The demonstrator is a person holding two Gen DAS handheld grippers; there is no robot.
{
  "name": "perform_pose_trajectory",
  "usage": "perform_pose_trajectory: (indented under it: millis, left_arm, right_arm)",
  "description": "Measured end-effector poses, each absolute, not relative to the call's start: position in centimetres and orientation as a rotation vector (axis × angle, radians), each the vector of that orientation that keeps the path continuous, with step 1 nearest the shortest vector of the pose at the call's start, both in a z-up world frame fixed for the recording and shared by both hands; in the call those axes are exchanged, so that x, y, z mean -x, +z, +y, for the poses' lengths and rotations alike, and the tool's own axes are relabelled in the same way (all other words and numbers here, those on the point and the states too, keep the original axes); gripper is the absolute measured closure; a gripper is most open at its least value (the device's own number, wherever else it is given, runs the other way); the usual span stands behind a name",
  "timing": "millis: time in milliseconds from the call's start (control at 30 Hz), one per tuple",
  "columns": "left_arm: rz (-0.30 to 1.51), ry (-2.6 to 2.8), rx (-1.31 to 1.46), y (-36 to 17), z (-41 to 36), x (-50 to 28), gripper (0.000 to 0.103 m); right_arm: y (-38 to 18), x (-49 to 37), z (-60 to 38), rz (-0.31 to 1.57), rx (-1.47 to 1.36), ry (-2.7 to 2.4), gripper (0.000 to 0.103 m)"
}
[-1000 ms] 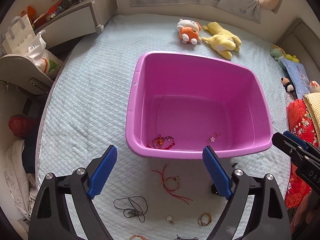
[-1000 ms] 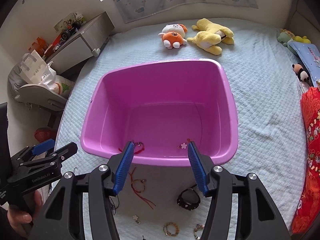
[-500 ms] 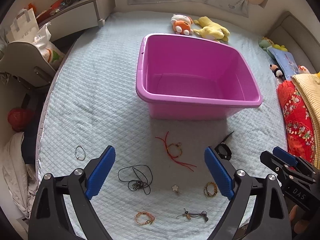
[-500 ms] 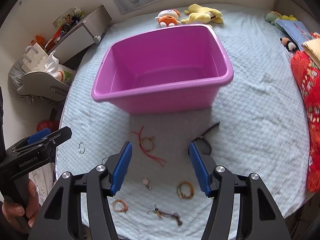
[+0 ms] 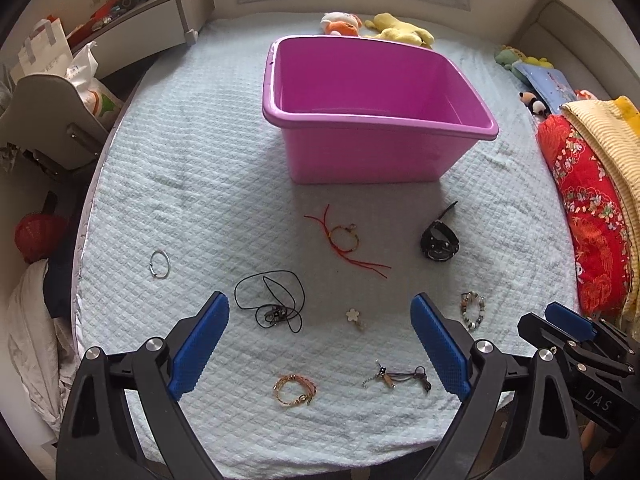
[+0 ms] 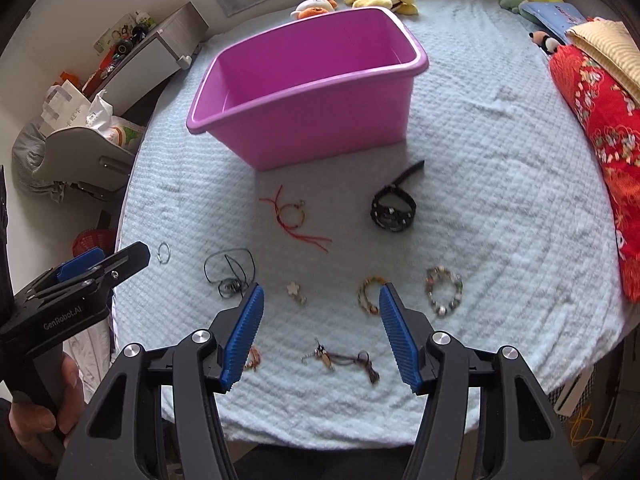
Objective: Organize jewelry
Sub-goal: 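Move both open tools back over the remaining jewelry, then grasp the braided orange bracelet with the left tool while the right tool grasps the brown leather cord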
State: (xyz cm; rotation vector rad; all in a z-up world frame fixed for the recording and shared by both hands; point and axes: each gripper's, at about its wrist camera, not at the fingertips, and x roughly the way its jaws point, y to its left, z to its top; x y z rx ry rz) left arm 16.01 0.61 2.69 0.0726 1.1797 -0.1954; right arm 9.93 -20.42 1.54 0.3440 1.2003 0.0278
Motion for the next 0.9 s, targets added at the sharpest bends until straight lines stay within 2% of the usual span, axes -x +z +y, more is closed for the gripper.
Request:
perform_pose_trajectory:
  millis: [333, 667, 900]
  left_arm:
    - [1.193, -0.080, 0.014, -0.1, 2.4, -10.2, 0.013]
    - [1.206, 0.084, 0.066, -4.0, 3.7, -2.6, 0.012]
    - [1.204, 0.116, 0.063, -8.0, 5.5, -0.7, 0.011]
  right_arm:
    - [-1.1, -4.9, -22.4, 1.227, -0.308, 0.071, 0.044]
    - [-6.5, -0.2, -23.4, 1.235, -0.276, 0.171, 0.044]
    - [-9.6, 1.3, -21.7, 1.208, -0.240, 0.208, 0.044]
